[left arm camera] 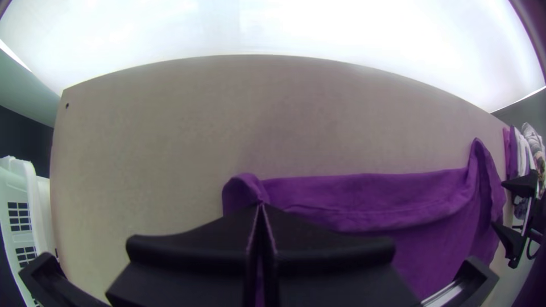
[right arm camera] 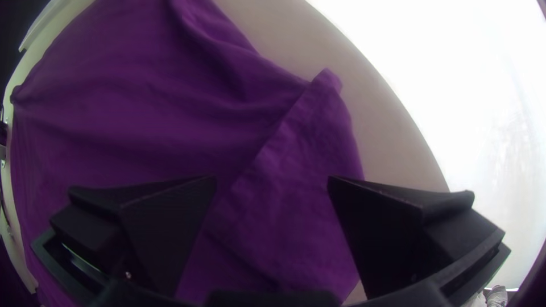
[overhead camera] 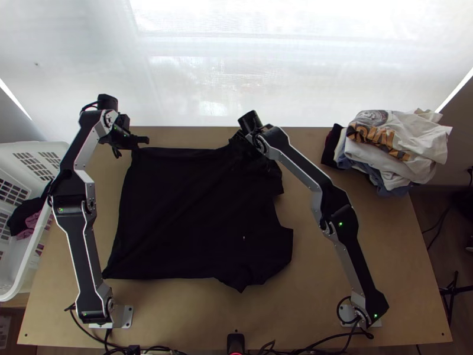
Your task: Fold the t-shirt
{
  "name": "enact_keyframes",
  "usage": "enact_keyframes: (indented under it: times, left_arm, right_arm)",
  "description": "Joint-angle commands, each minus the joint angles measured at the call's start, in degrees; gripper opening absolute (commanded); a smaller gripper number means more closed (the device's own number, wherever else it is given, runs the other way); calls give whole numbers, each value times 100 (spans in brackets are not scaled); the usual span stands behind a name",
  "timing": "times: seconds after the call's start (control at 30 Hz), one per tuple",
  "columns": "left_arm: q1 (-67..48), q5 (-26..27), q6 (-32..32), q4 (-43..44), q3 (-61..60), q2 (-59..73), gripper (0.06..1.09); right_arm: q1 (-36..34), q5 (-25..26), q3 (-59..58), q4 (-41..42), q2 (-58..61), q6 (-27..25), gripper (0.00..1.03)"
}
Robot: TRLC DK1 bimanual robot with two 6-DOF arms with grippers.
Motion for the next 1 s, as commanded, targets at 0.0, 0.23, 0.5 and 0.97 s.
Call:
enact_keyframes:
  times: [0.0, 0.23, 0.5, 0.97]
  left_arm:
    - [6, 10, 30, 5, -7, 44, 9]
    - [-11, 28, 30, -30, -7, 62, 9]
    - [-82, 37, 56, -74, 2, -26, 9]
    - [-231, 28, 197, 22, 239, -237, 9]
  right_arm:
    - [61, 13, 38, -36, 167, 1, 87]
    - [34, 13, 47, -54, 308, -8, 56]
    - [-150, 22, 143, 8, 264, -34, 3]
    - [-871, 48, 161, 87, -184, -16, 3]
